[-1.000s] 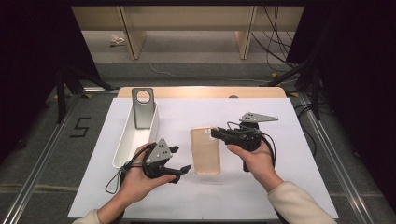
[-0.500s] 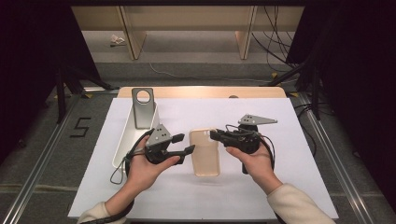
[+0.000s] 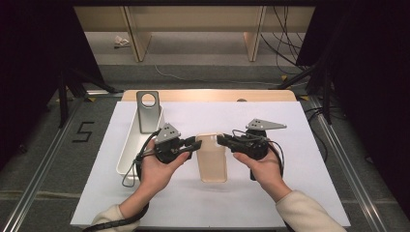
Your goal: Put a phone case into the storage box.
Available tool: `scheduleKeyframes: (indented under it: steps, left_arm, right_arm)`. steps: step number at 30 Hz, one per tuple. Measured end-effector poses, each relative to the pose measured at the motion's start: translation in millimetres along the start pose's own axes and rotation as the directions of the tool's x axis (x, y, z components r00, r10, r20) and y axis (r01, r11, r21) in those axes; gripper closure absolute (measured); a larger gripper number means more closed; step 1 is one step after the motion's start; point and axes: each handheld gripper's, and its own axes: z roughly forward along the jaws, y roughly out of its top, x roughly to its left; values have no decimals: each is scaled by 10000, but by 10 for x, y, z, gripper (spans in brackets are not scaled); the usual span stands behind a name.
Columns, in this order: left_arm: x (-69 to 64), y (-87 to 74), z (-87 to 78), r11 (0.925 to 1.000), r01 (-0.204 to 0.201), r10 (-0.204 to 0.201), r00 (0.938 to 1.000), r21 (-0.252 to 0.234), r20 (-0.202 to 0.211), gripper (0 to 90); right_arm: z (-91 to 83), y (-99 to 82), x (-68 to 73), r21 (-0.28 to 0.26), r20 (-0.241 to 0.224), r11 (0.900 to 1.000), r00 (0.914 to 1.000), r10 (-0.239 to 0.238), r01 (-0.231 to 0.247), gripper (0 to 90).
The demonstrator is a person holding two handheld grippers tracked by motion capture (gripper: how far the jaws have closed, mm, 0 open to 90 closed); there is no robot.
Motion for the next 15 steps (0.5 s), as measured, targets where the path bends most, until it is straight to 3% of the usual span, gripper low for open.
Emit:
scheduleKeyframes:
  steps: [6,13,15]
  left_arm:
    - [14,-1,-11,9985,534,-535,9985,-127,-73,815]
    - [-10,5,-17,9972,690,-699,9971,-296,-297,829]
    - [-24,10,-13,9979,544,-558,9975,-339,-439,831]
  right_arm:
    - [9,-5,15,-9,19,10000,10000,-14,14,820]
    - [17,-6,23,-32,65,9999,9999,-126,126,818]
    - [18,-7,24,-44,91,9999,9998,-159,160,817]
